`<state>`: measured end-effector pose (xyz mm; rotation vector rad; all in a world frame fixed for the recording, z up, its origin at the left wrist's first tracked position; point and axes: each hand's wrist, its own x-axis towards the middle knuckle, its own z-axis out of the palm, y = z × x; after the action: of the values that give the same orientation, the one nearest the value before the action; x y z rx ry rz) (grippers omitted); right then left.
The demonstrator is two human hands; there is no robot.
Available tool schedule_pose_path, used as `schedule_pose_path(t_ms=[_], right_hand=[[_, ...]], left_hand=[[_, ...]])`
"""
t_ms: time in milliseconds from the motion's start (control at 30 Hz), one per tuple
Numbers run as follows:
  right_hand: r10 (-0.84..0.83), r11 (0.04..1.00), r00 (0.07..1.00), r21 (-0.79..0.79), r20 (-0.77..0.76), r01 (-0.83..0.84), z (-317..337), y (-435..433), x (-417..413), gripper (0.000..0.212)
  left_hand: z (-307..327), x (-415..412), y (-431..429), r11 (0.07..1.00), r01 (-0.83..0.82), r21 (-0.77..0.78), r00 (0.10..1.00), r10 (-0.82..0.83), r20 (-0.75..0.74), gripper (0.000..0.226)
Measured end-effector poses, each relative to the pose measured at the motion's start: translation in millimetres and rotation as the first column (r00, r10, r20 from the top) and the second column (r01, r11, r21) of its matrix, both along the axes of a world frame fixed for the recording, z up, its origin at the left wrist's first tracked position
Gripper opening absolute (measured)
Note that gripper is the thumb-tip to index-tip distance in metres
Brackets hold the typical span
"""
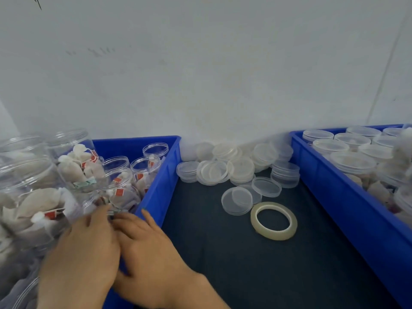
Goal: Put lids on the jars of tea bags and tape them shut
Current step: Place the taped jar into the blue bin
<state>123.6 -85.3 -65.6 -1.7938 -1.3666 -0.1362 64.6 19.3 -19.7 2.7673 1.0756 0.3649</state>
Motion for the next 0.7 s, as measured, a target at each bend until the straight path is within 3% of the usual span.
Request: schedule_pose_path(t_ms=[67,167,267,333,400,533,633,700], right_hand=[[-0.033,0.999,0.999,-0.001,0.036,0.033,2.0,2.6,-3.3,0.052],[-0.089,0.996,0.996,-0.004,0.018,0.089,7.1,4.7,-6.0,0.042],[-0.194,0.979,0.98,-0.054,0.036,0.196,12.7,9.9,-8.0,0.031],[-0.251,0.961,0.965,-0.1,0.074,0.257,18.8,14.0,-10.3,0.028],[-0.268,0.951,0.953,-0.121,0.139,0.285,24.2,18.5,-11.1,0.025],[-0.297,0.954,0.943,-0.002,0.154,0.3,30.4,21.5,-10.4,0.025],[-0.295,0.954,0.948,0.096,0.119,0.285,37.8,16.8,-11.9,0.031],[-0.309,0.94,0.945,0.19,0.109,0.285,45.5,11.0,-13.6,0.027]], left_hand=[[-13.6,-5.8,13.6,1.0,0.02,-0.013,0.992,-0.019,0.123,0.034],[-21.1,-11.8,17.8,0.995,0.084,0.049,0.98,-0.091,0.175,0.005],[-19.1,-9.3,22.2,0.994,0.094,0.063,0.972,-0.105,0.209,0.016],[-17.1,-7.7,23.1,0.99,0.113,0.083,0.976,-0.126,0.177,0.015],[-15.2,-7.1,22.5,0.99,0.123,0.075,0.96,-0.138,0.245,0.013],[-3.5,-5.8,16.3,0.978,0.159,0.134,0.893,-0.201,0.403,0.01],[9.8,-7.9,-1.5,0.954,0.241,0.181,0.776,-0.301,0.554,0.047],[17.9,-9.0,-5.2,0.935,0.219,0.278,0.789,-0.337,0.514,0.053]])
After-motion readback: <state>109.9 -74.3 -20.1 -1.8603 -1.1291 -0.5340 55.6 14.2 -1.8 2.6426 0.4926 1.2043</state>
